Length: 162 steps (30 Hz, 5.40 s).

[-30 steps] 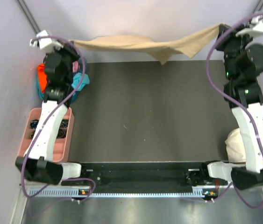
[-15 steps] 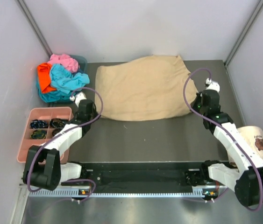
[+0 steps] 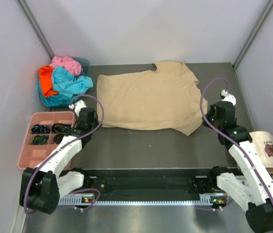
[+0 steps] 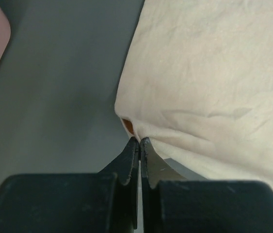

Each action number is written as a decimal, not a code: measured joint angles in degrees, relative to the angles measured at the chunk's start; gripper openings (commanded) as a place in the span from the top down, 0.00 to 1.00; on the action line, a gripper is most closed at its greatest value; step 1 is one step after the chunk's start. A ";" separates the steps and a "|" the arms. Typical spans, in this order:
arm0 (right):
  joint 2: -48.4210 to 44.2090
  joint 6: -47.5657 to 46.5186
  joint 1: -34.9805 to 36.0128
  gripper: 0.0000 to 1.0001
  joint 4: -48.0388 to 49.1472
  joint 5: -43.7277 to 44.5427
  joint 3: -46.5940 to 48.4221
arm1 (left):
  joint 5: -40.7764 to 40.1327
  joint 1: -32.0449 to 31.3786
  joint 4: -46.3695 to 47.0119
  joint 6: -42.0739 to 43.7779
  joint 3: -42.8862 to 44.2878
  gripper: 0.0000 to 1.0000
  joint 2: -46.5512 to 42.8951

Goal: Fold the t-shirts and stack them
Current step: Flatten out the tshirt

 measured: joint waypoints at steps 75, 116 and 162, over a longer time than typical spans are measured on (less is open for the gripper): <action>66.31 -12.35 -9.66 0.13 21.29 -2.10 50.95 | -1.70 -0.68 0.55 4.72 6.84 0.01 2.91; 97.11 -25.00 -15.63 0.69 -0.04 -28.70 83.32 | -4.59 -0.72 0.72 2.69 3.30 0.01 1.86; 67.21 -1.90 -21.29 0.01 10.08 -6.91 44.68 | -4.83 -0.74 0.00 2.84 3.28 0.05 0.61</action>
